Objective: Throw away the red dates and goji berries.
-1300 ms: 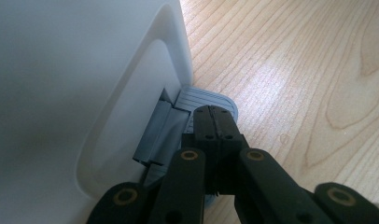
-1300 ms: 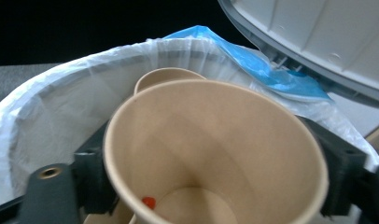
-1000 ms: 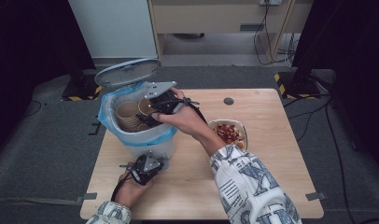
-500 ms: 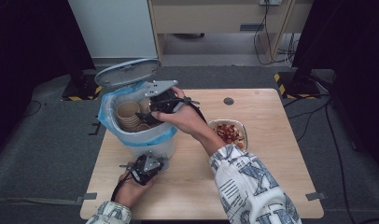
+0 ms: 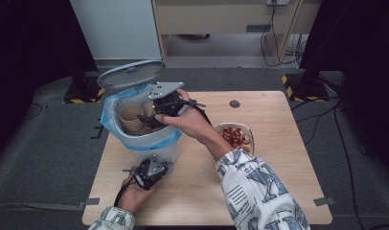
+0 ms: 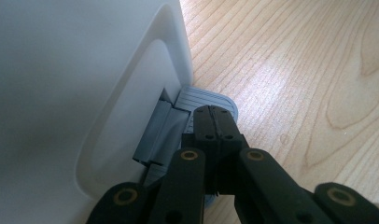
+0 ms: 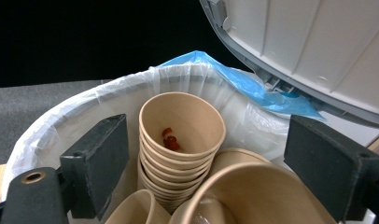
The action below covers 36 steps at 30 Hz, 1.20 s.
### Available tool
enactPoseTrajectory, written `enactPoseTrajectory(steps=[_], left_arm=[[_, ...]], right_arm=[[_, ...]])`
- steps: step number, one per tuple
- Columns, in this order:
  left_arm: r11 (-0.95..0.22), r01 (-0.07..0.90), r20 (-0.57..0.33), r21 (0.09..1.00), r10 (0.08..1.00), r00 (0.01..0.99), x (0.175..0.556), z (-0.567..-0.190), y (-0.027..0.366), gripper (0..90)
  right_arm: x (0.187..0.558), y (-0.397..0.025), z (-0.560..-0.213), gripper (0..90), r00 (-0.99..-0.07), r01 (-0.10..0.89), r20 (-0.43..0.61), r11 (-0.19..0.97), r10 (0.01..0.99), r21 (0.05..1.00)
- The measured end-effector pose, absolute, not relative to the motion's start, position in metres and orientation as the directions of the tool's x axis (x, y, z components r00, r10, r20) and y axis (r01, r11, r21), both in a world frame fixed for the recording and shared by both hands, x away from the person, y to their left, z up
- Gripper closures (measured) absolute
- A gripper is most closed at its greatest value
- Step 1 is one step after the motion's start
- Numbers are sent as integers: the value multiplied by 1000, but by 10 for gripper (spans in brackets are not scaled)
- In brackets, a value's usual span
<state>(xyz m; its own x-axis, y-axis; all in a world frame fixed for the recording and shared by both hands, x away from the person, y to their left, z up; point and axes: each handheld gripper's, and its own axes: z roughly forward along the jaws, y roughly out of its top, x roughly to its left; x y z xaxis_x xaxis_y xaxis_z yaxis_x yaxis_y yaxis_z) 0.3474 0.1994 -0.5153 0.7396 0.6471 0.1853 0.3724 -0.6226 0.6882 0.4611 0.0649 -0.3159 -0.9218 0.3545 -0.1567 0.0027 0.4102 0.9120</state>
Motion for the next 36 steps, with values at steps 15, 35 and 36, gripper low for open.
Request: enactPoseTrajectory(steps=[15, 35, 36], left_arm=[[-621, 374, 182, 689, 648, 739, 347, -515, 200, 899], [-620, 375, 181, 689, 649, 739, 347, -515, 200, 898], [-621, 376, 181, 688, 648, 739, 347, -515, 200, 898]], right_arm=[[464, 48, -308, 220, -905, -7, -182, 413, 385, 911], [469, 20, -302, 135, -889, 61, -110, 352, 445, 934], [469, 18, -302, 132, -887, 63, -108, 349, 449, 935]])
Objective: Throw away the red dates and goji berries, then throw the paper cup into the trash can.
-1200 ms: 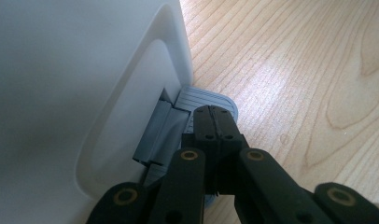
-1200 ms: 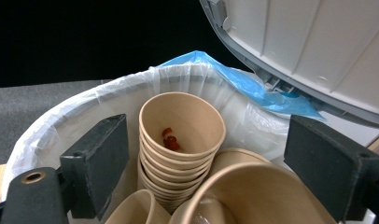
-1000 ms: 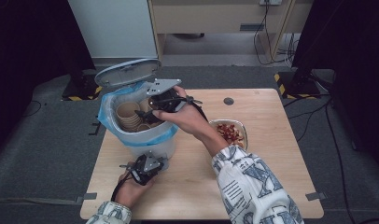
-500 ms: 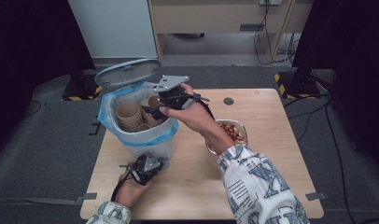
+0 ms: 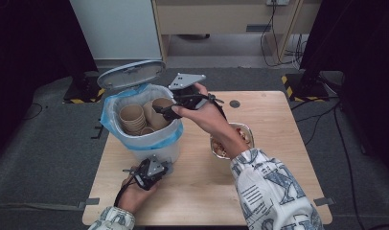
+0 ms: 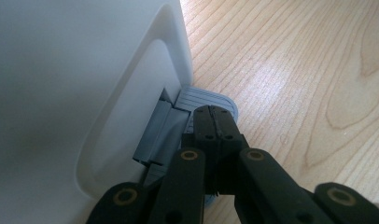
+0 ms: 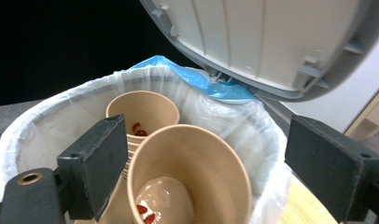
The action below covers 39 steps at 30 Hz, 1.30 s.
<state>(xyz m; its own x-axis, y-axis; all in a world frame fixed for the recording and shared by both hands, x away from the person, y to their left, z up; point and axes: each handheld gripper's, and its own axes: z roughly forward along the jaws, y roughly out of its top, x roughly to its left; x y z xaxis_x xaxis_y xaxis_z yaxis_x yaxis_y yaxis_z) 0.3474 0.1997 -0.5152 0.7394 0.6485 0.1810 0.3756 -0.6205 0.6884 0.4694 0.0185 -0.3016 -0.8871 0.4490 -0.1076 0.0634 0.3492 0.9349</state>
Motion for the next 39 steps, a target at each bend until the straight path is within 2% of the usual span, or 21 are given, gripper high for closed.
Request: enactPoseTrajectory(steps=[39], left_arm=[[-618, 379, 176, 689, 650, 739, 348, -515, 200, 898]], right_arm=[[483, -37, -304, 124, -820, 117, -98, 333, 564, 936]])
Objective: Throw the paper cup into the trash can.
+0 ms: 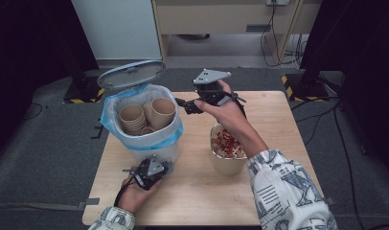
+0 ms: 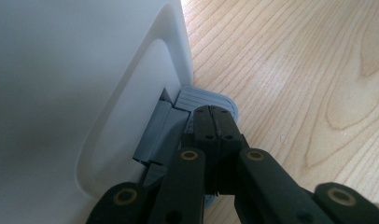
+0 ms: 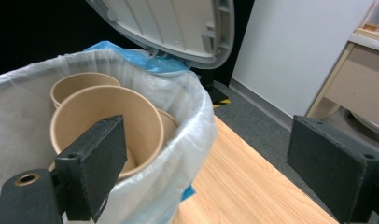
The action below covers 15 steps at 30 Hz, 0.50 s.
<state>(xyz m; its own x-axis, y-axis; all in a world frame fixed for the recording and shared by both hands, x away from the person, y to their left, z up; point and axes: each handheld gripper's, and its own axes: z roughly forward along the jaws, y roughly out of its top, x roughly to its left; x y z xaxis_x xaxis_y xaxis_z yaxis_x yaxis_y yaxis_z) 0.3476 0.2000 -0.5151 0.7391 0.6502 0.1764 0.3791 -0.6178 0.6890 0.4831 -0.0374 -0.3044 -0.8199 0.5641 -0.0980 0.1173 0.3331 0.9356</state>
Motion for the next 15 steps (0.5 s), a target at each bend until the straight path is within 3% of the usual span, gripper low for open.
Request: enactPoseTrajectory(steps=[15], left_arm=[[-618, 379, 176, 689, 650, 739, 348, -515, 200, 898]], right_arm=[[488, -67, -309, 116, -779, 153, -88, 324, 621, 934]])
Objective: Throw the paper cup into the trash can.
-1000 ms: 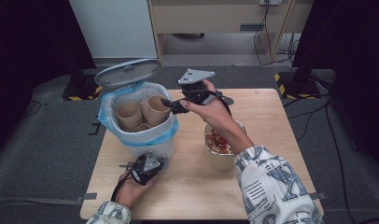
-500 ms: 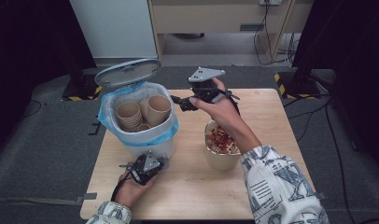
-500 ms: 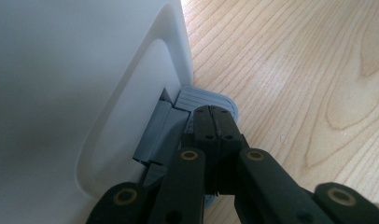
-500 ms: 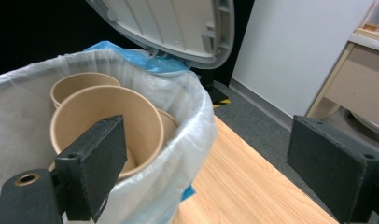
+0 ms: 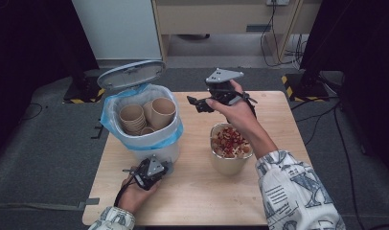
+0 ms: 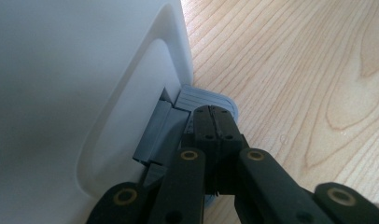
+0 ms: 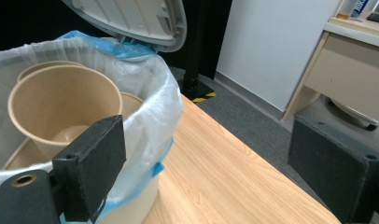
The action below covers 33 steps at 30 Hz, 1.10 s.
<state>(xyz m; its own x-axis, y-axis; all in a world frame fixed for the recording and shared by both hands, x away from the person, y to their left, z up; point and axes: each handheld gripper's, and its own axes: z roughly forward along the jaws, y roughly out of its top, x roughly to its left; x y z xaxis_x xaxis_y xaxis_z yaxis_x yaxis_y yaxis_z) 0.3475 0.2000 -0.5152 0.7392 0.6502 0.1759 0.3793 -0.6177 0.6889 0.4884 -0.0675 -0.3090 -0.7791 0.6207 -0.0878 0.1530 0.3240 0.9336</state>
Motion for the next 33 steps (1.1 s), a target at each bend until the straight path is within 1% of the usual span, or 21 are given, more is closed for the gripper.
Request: enactPoseTrajectory(steps=[14, 16, 17, 18, 19, 23, 27, 28, 33], left_arm=[[-617, 380, 176, 689, 650, 739, 348, -515, 200, 898], [-614, 383, 172, 690, 653, 737, 346, -514, 200, 886], [-614, 383, 172, 690, 653, 737, 346, -514, 200, 857], [-603, 390, 176, 696, 670, 721, 343, -511, 201, 762], [-586, 394, 166, 708, 680, 714, 340, -509, 203, 715], [-509, 408, 112, 758, 718, 687, 329, -498, 215, 601], [-478, 411, 90, 776, 729, 678, 319, -493, 220, 525], [-463, 417, 70, 782, 730, 680, 314, -491, 221, 500], [-451, 430, 55, 782, 737, 674, 308, -489, 224, 418]], right_arm=[[491, -88, -315, 113, -756, 174, -84, 322, 650, 931], [491, -94, -316, 111, -751, 178, -86, 326, 655, 928], [491, -94, -316, 111, -751, 178, -86, 326, 655, 928], [491, -98, -317, 109, -745, 181, -87, 327, 661, 927], [491, -100, -317, 109, -744, 182, -88, 328, 662, 927], [491, -113, -318, 109, -730, 188, -84, 319, 678, 929], [490, -123, -318, 110, -718, 194, -81, 310, 691, 931], [490, -129, -319, 110, -711, 200, -79, 308, 699, 930], [491, -140, -321, 109, -697, 208, -77, 305, 712, 929]])
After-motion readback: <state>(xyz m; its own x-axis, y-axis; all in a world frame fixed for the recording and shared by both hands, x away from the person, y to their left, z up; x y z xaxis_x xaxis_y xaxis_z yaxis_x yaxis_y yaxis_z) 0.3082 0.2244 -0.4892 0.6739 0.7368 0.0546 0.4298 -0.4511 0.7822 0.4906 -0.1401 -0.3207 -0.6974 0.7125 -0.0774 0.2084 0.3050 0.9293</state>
